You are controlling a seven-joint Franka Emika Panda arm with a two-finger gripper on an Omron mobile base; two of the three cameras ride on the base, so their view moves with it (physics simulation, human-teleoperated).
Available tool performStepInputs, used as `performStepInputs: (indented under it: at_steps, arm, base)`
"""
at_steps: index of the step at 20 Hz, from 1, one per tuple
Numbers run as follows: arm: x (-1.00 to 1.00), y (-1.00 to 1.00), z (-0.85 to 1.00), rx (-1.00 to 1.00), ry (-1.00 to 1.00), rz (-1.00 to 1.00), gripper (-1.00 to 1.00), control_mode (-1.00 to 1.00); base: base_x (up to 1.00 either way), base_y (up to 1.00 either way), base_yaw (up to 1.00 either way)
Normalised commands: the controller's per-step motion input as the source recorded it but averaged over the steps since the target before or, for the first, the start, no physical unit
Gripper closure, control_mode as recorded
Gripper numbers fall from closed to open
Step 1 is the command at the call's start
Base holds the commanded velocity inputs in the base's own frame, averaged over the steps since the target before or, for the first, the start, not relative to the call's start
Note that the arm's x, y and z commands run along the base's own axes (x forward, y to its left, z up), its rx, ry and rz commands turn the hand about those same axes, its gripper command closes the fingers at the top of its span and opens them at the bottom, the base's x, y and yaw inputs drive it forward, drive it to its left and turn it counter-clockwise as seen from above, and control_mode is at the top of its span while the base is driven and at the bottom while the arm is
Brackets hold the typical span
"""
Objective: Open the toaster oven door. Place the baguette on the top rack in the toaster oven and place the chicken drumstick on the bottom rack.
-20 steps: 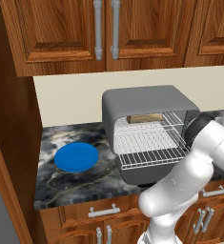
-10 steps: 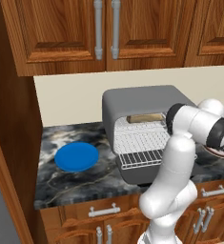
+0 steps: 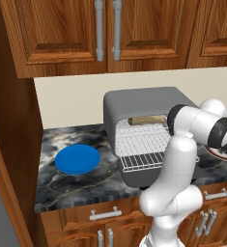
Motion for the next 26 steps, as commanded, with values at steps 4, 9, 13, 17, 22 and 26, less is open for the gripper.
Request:
performStepInputs:
  at_steps: [4,9,13,17,22,26]
  arm:
    - [0.04,-0.26,-0.04,0.24,-0.01,0.13,-1.00,-1.00]
    - [-0.08,-0.54,0.24,0.34,-0.15,0.25,-1.00,-1.00]
    - [-0.01,-0.76,0.52,0.33,-0.19,0.17,-1.00,-1.00]
    - [0.00,-0.79,0.74,0.32,-0.20,0.11,-1.00,-1.00]
    - [0.01,-0.77,0.65,0.31,-0.11,0.05,-1.00,-1.00]
    - [0.47,-0.08,-0.02,0.20,0.10,0.00,-1.00,-1.00]
  base:
    - [0.00,0.00,0.00]
    - [0.00,0.00,0.00]
    - [0.00,0.00,0.00]
    - [0.00,0.00,0.00]
    - [0.00,0.00,0.00]
    - [0.00,0.00,0.00]
